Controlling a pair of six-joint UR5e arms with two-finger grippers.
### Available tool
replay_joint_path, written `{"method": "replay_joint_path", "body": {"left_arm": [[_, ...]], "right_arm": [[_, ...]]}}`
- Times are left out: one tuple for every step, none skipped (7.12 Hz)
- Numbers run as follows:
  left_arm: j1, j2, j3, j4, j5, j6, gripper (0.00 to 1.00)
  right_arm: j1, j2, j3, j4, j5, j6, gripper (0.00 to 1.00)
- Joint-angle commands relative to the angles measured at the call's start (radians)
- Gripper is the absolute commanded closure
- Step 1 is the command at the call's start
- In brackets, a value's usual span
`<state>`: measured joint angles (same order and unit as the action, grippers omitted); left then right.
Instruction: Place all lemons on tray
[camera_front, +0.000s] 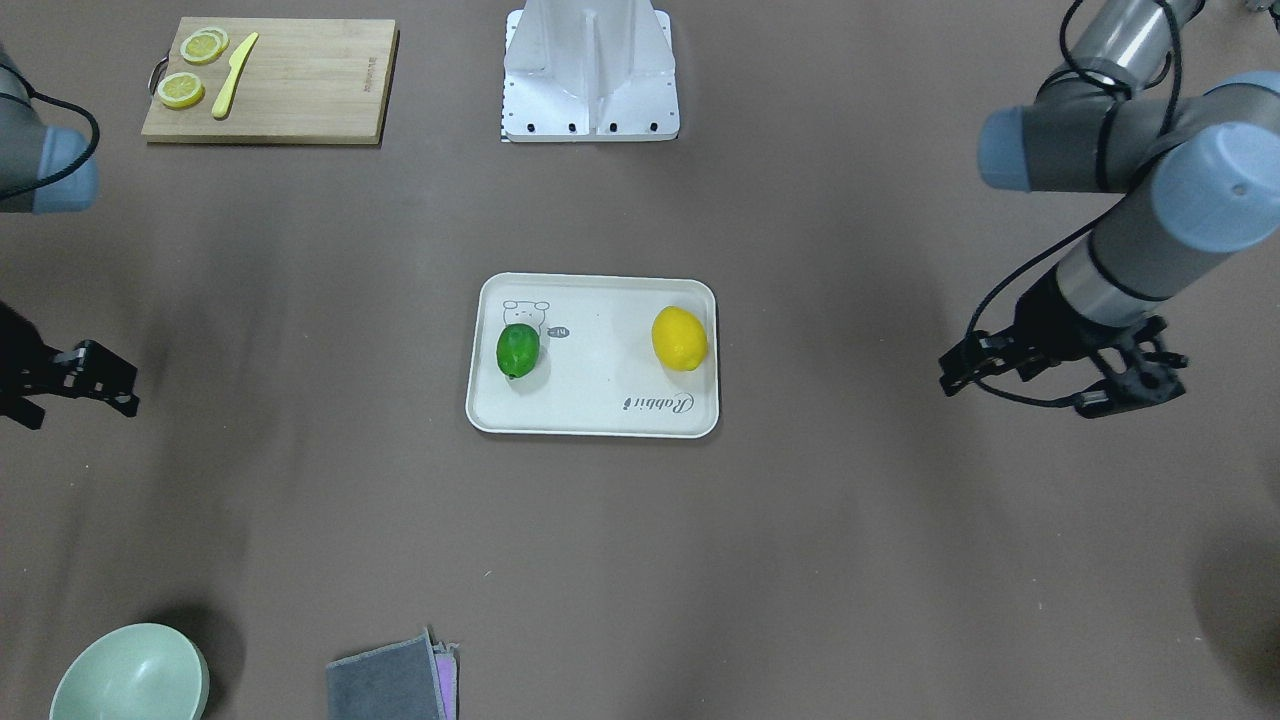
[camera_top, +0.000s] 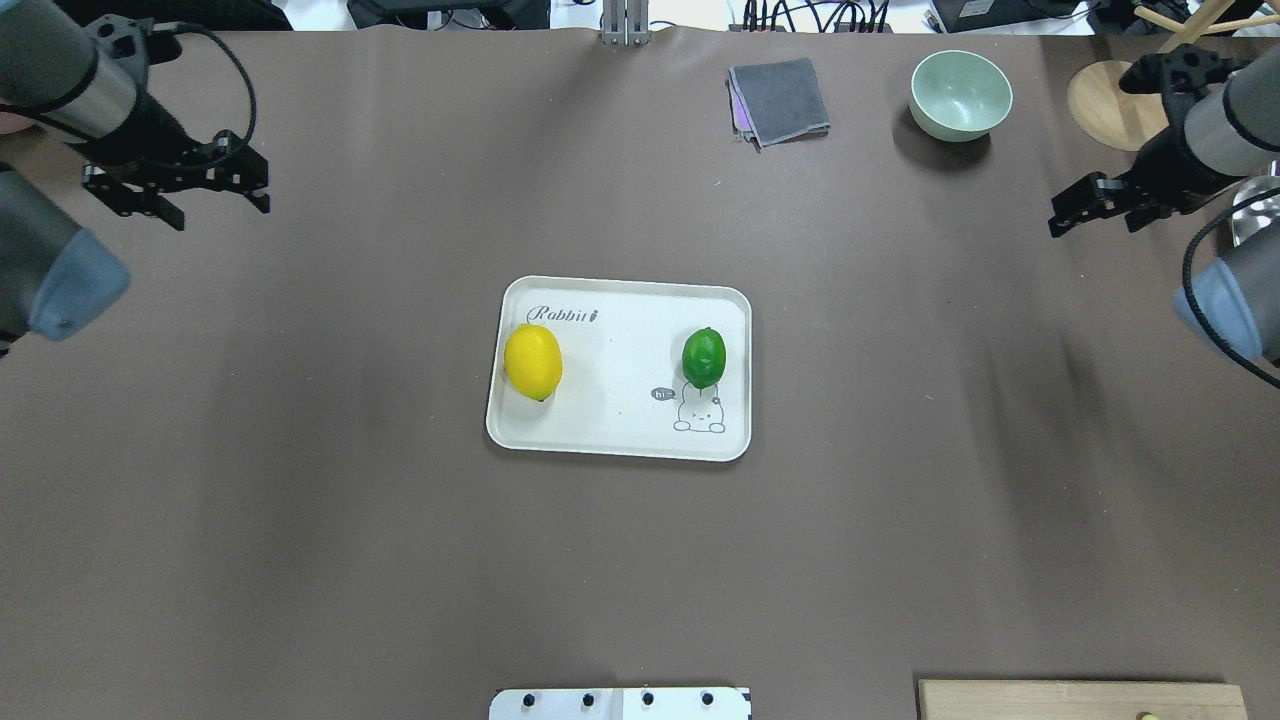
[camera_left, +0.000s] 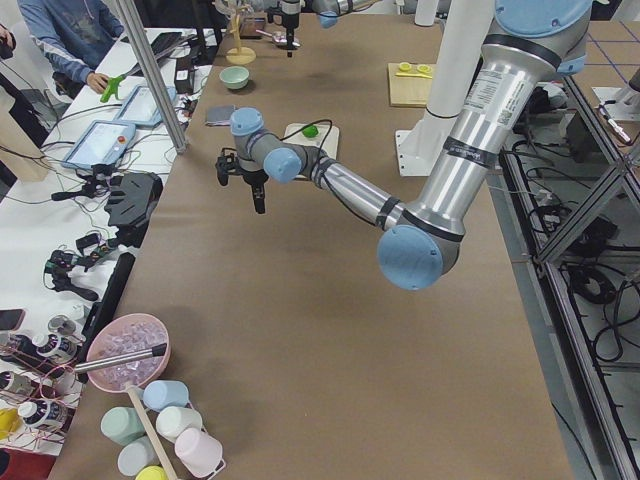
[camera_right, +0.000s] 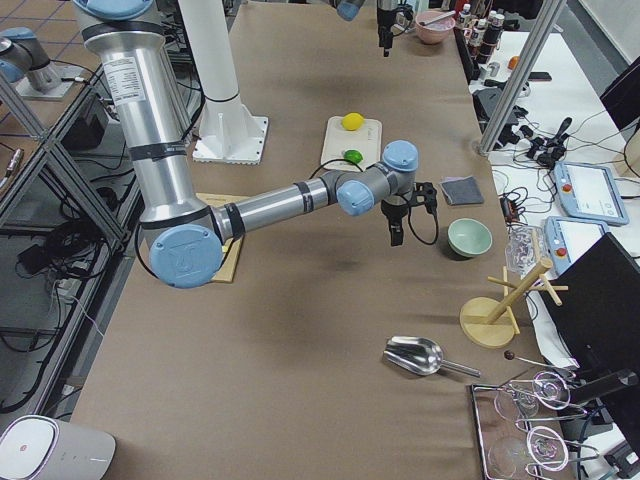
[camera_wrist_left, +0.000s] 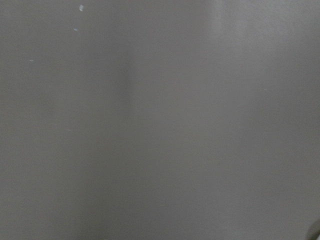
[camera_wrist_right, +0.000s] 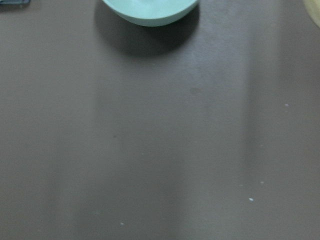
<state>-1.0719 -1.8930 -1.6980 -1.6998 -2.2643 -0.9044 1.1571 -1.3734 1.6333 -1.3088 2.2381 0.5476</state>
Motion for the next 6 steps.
{"method": "replay_joint_path", "body": {"left_arm": [[-0.043, 0.319, -0.206, -0.059, -0.009, 0.071, 0.02], [-0.049, 0.436, -0.263, -0.108, -0.006, 0.076, 0.02], [-0.081, 0.497, -0.272, -0.168, -0.011, 0.073, 0.02], [-0.094, 0.562, -0.294, -0.225, -0.026, 0.075, 0.02], [-0.097, 0.612, -0.316, -0.254, -0.05, 0.075, 0.02], [-0.108, 0.656, -0.337, -0.283, -0.073, 0.075, 0.02]], "right_arm": [[0.123, -0.106, 0.0, 0.003, 0.041, -0.151, 0.0], [0.172, -0.13, -0.01, -0.001, 0.041, -0.232, 0.0], [0.223, -0.145, -0.027, -0.003, 0.051, -0.282, 0.0], [0.271, -0.148, -0.055, -0.006, 0.086, -0.293, 0.0], [0.3, -0.151, -0.075, -0.01, 0.104, -0.293, 0.01], [0.314, -0.163, -0.076, -0.013, 0.106, -0.293, 0.01]]}}
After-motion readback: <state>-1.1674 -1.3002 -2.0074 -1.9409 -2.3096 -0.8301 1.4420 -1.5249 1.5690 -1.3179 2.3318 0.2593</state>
